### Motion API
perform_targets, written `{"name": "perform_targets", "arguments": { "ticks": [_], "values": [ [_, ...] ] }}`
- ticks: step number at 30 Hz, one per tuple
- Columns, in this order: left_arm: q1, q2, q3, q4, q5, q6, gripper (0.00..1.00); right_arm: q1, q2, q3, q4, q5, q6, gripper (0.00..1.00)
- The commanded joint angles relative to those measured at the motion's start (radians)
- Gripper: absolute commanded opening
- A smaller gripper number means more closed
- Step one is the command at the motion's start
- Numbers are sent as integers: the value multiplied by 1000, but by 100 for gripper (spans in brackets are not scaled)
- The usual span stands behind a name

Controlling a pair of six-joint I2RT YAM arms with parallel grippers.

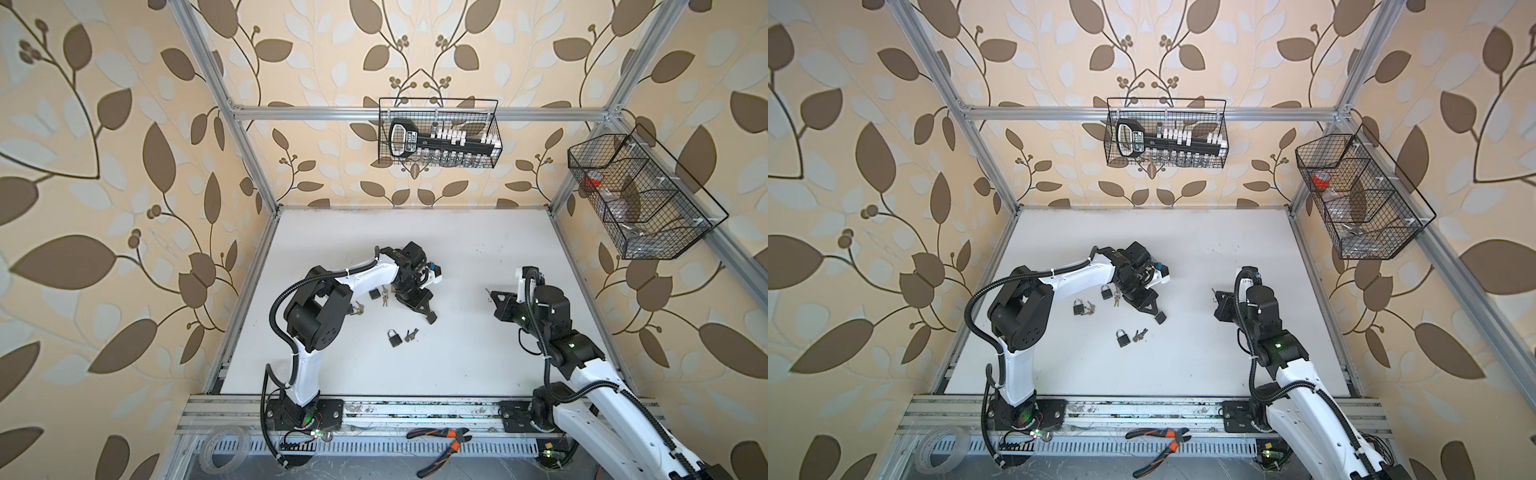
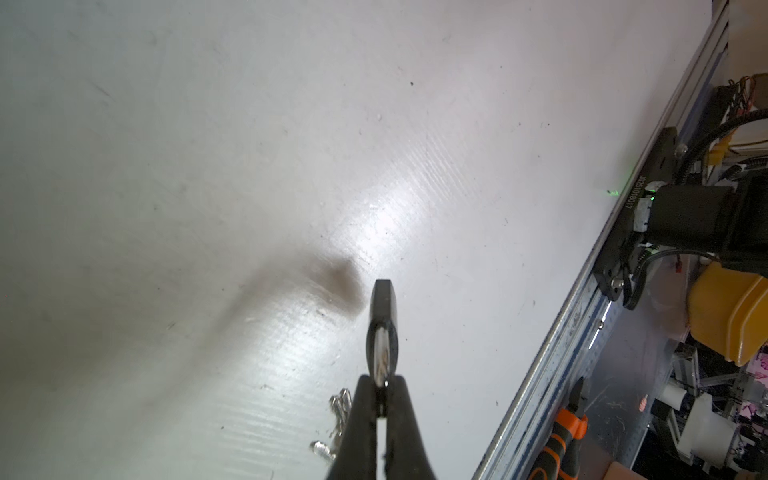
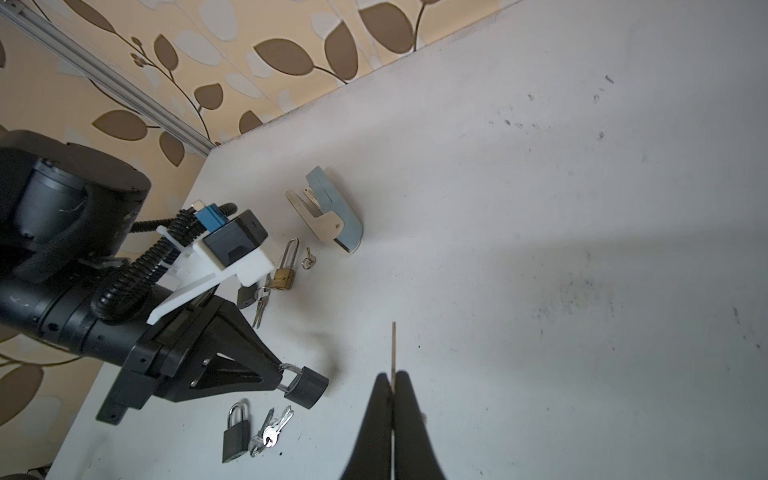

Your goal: Lock with the key

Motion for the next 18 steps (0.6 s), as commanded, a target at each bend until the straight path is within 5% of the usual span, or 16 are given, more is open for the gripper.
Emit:
{"name": "perform_targets", "arguments": {
  "ticks": [1,18],
  "values": [
    [13,11,42,-42,74,41,0,-4,6,40,-8,-35,-18,0],
    [15,95,100,-62,77,40,8,-3,25,39,-2,-63,-25,0]
  ]
}}
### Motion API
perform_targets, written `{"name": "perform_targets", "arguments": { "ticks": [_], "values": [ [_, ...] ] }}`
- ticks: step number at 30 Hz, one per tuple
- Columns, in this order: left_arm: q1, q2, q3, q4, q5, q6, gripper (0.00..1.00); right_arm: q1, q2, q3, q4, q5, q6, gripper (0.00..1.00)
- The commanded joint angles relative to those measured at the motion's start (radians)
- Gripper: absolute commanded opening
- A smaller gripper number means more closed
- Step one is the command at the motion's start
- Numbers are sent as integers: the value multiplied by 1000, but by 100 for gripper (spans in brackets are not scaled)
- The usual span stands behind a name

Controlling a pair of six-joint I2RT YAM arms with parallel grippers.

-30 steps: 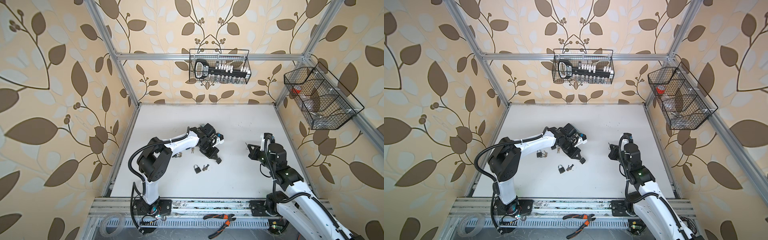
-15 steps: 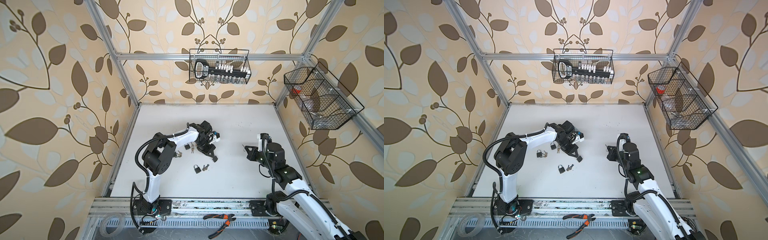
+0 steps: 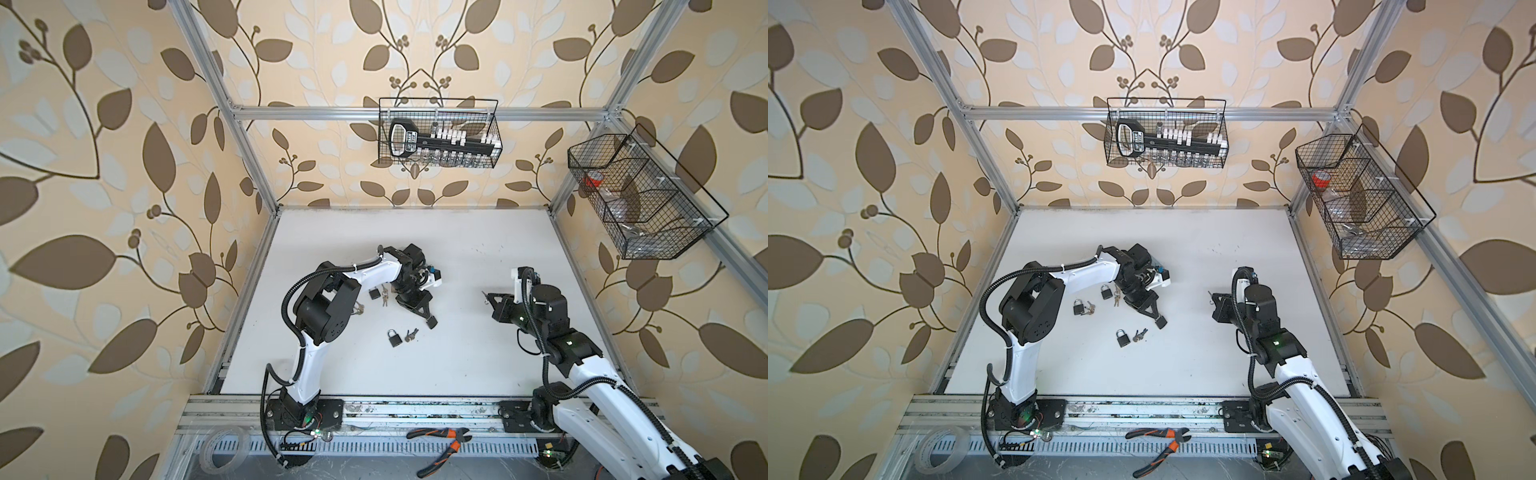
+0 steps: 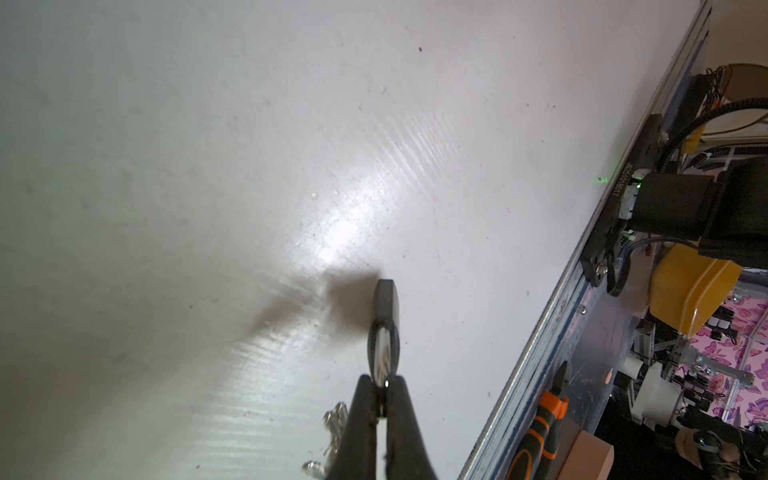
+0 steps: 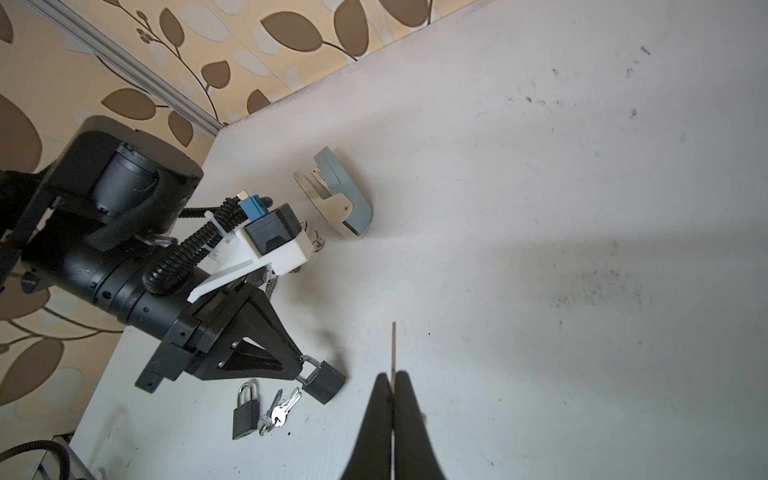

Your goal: Lock with the key

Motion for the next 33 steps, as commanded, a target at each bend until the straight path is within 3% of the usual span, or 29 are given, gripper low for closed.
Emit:
{"name": "perform_targets", "arguments": {
  "ticks": [1,16,22,29,33],
  "values": [
    [3,9,48,-15,4,9,10,-4,0,39,-2,-21,-17,0],
    [17,0,71,14,-84,-46,41,-2,-1,41,-14,-43,-31,0],
    [18,-229,-60,174,-184,-136,54,50,29,2,33,-78,1,0],
    [35,-600,-431,558,-294,-339,80,239,111,-58,168,-46,65,0],
    [93,-719,-574,662,-187,-397,87,282,199,-82,281,-61,84,0]
  ]
}}
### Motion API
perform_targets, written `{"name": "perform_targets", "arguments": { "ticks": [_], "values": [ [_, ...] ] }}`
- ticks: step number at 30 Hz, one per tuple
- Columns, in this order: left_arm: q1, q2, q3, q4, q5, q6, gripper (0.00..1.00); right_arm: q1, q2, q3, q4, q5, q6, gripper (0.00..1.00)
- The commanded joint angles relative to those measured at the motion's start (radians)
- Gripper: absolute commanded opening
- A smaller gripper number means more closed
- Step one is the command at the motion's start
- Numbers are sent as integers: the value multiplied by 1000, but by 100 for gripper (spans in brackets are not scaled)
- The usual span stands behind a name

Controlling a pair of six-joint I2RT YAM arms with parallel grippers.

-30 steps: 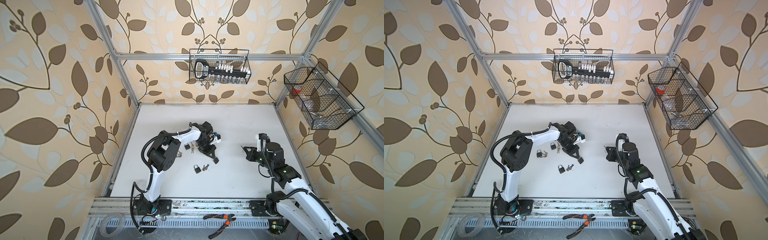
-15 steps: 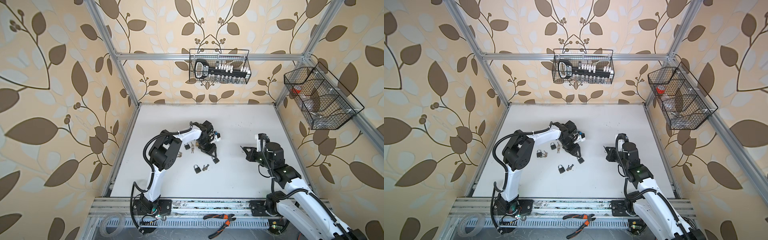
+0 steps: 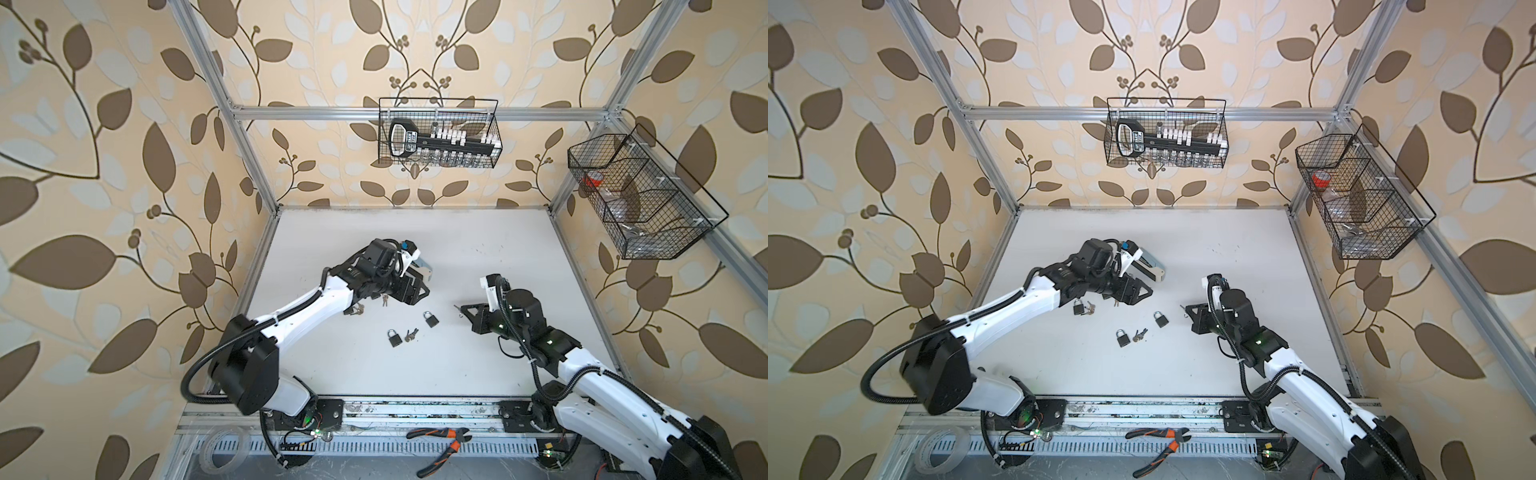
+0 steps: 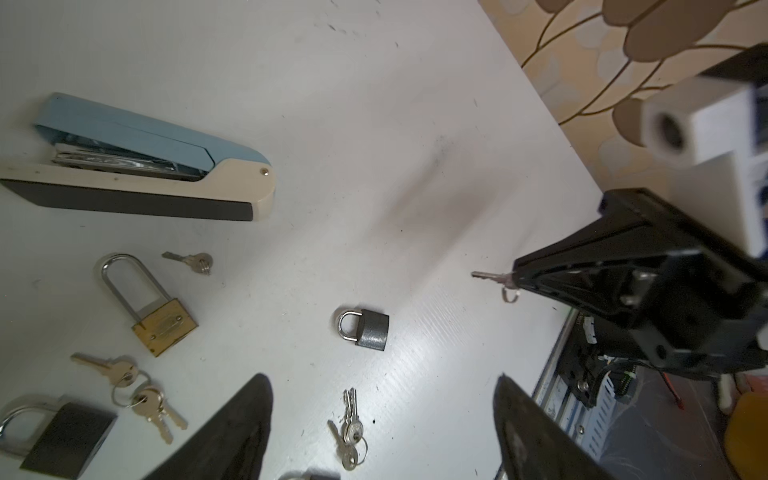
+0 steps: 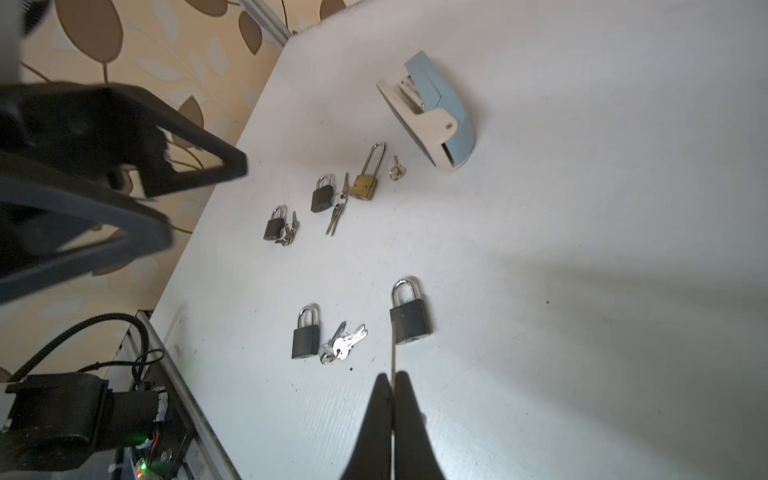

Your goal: Lock with the key

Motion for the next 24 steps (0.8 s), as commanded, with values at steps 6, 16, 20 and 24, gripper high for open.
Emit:
{"name": "perform_targets", "arguments": {
  "ticks": [6,16,20,24],
  "values": [
    [169,-196,-296,279,5,-227,93,20,178,-68,263,1,72,0],
    [190,-318,-449,322,-106,-294,99,81,357,-44,362,105,86,0],
    [191,-322,-448,310,-100,-286,99,80,400,-27,362,133,72,0],
    [191,-329,-440,294,-100,-274,99,80,446,-4,357,133,54,0]
  ]
}}
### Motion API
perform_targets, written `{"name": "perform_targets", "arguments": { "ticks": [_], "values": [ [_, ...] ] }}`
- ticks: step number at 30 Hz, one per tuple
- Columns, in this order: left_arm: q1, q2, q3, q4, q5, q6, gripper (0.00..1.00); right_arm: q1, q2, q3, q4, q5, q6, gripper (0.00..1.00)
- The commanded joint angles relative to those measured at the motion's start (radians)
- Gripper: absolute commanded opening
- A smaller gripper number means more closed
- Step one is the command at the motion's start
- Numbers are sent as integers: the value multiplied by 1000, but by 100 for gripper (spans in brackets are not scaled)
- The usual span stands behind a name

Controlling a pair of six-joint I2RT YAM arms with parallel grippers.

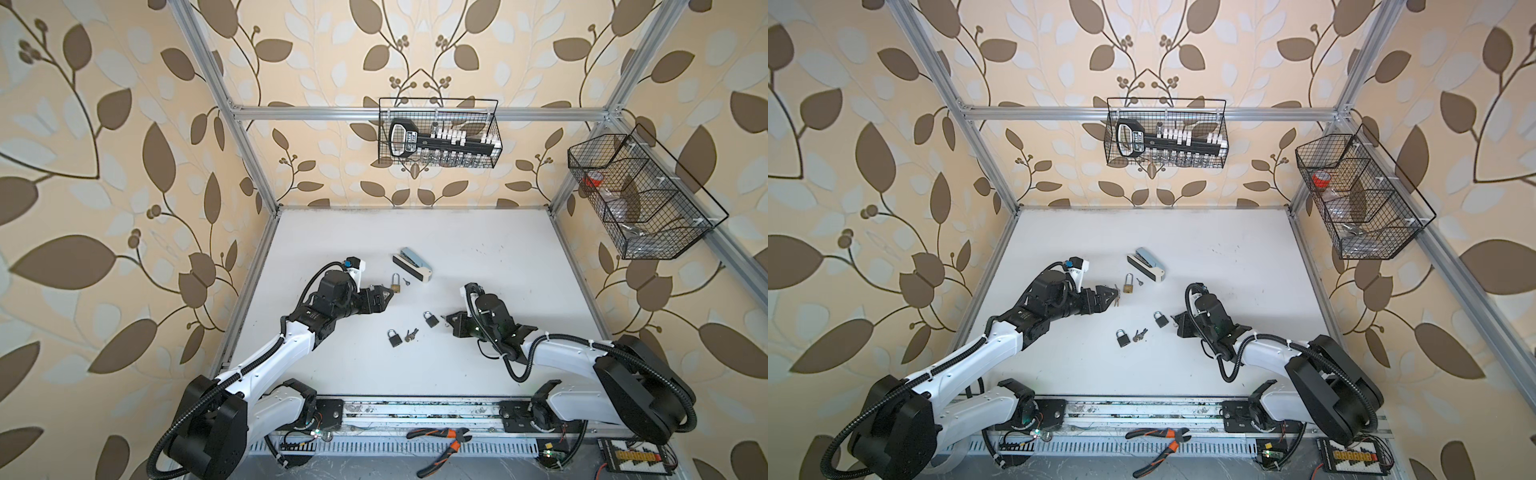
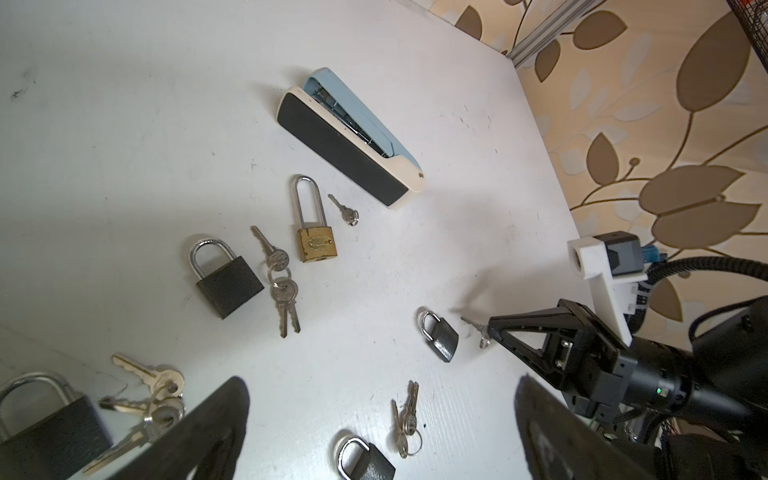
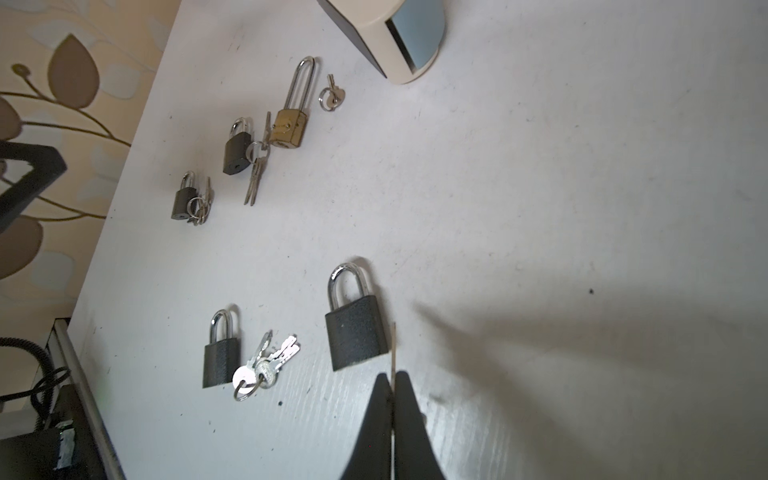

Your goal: Lock with the key

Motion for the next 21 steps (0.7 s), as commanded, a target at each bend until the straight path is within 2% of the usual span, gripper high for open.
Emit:
{"name": "perform_targets", "arguments": {
  "ticks": [1,8,16,18,21],
  "values": [
    [6,-27,10,15,-6,4,99,2,31,40,22,28,-18,0],
    [6,-36,14,-4,-13,4,99,0,89,64,23,57,-29,0],
    [6,-39,37,-48,-32,29,99,-5,164,116,16,37,-39,0],
    [6,-45,39,-59,-41,38,99,-5,167,118,13,34,-37,4],
    [6,-61,48,-88,-83,46,99,-5,158,112,5,39,-33,16]
  ]
}}
